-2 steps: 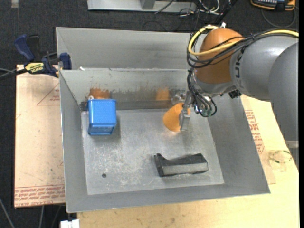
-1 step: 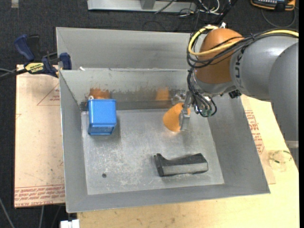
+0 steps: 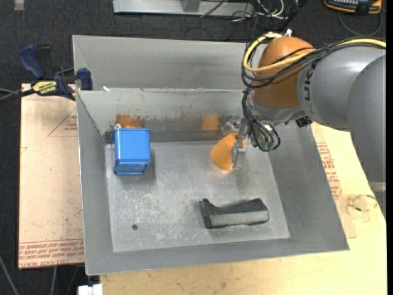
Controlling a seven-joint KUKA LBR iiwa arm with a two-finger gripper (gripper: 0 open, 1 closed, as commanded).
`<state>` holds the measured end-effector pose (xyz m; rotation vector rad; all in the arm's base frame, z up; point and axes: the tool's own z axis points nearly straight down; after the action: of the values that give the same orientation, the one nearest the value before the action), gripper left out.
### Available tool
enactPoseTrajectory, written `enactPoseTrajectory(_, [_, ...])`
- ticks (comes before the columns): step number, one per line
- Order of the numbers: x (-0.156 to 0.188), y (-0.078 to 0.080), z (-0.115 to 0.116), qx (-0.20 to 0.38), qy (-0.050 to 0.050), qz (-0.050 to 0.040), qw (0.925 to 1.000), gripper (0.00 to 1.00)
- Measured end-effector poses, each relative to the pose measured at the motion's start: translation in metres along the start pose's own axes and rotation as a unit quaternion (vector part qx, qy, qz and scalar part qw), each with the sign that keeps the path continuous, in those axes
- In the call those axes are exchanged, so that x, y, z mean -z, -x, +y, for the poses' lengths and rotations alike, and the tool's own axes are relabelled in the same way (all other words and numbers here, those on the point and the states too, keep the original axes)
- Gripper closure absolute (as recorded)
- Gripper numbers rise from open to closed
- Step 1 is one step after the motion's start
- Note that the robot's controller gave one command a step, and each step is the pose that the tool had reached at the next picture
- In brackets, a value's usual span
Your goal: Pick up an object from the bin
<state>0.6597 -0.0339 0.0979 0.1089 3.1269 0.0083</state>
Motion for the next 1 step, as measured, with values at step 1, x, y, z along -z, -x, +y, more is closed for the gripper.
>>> enactPoseTrajectory(1, [0.0000,0.0000,0.0000,0.000,0.000,-0.0001,1.0000,1.00])
